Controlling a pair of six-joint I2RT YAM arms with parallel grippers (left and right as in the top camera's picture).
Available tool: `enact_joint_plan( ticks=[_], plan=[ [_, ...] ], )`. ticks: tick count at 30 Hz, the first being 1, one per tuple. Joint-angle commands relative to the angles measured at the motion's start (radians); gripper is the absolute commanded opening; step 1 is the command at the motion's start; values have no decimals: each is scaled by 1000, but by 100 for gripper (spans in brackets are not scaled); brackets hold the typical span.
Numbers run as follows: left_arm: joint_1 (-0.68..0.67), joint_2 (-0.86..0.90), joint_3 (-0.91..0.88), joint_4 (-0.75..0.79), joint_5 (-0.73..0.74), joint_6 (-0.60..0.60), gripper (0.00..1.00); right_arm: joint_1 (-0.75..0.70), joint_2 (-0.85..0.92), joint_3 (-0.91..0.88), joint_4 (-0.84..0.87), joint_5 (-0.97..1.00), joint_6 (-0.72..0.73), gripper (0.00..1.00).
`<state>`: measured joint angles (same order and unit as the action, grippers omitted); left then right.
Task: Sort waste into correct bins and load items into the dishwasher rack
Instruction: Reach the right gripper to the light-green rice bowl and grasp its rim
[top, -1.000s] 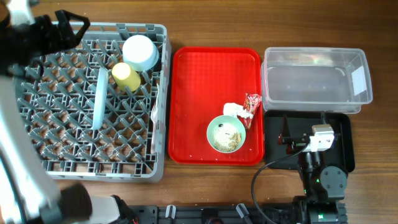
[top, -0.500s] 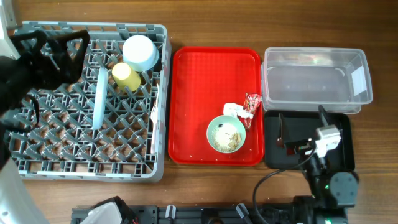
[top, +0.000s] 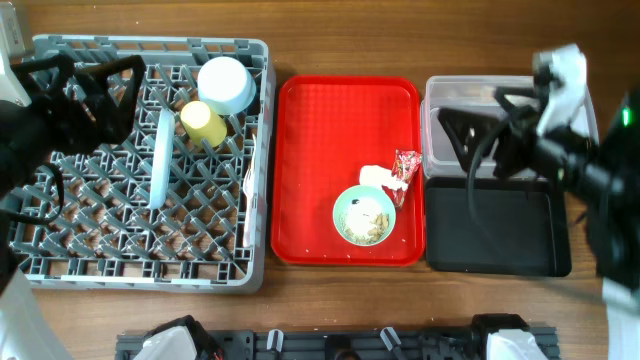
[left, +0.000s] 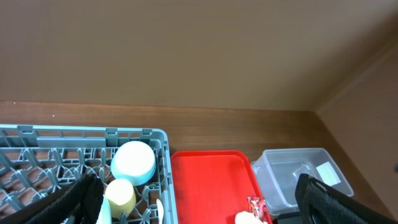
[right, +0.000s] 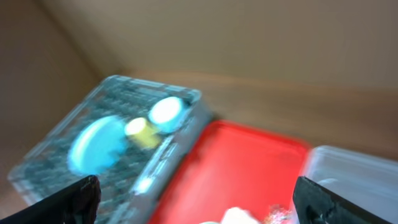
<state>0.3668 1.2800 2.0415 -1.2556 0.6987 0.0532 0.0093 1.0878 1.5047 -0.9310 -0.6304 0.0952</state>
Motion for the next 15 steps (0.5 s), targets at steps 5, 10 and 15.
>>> enact_joint_plan(
  ticks=[5, 10, 15],
  plan=[
    [-2, -1, 1, 3, 11, -10, 100, 94, 163, 43, -253, -23, 140, 42],
    [-2, -1, 1, 3, 11, -10, 100, 289, 150, -53, -394, 331, 200, 45],
    [-2, -1, 1, 3, 11, -10, 100, 533, 118, -245, -306, 398, 348, 46]
  ],
)
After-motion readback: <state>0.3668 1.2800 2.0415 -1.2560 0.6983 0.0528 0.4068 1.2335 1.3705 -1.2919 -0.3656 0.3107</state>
